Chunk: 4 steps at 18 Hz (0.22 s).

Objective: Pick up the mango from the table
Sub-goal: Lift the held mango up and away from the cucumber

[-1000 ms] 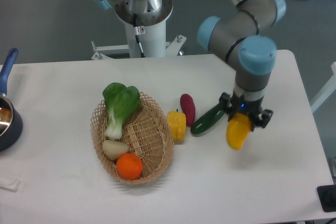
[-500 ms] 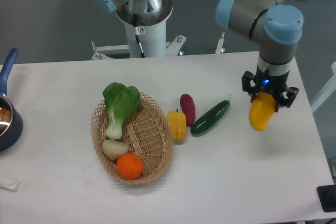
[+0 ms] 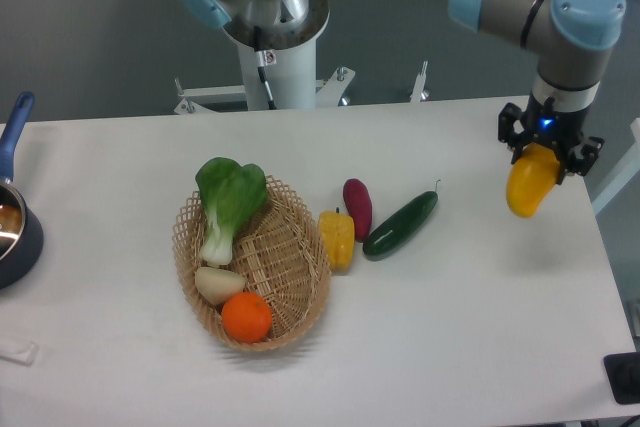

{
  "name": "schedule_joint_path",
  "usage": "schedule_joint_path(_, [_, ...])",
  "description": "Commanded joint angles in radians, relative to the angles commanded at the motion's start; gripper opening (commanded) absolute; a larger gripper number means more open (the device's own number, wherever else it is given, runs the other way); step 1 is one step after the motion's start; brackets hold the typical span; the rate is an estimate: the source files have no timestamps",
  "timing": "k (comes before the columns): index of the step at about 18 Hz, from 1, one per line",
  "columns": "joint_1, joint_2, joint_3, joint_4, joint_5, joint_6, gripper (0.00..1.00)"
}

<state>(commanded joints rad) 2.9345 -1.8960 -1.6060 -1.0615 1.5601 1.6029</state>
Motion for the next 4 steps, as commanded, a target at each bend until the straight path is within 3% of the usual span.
schedule_joint_path(4, [0.002,0.003,-0.012,0.0,-0.006,0.034,0.16])
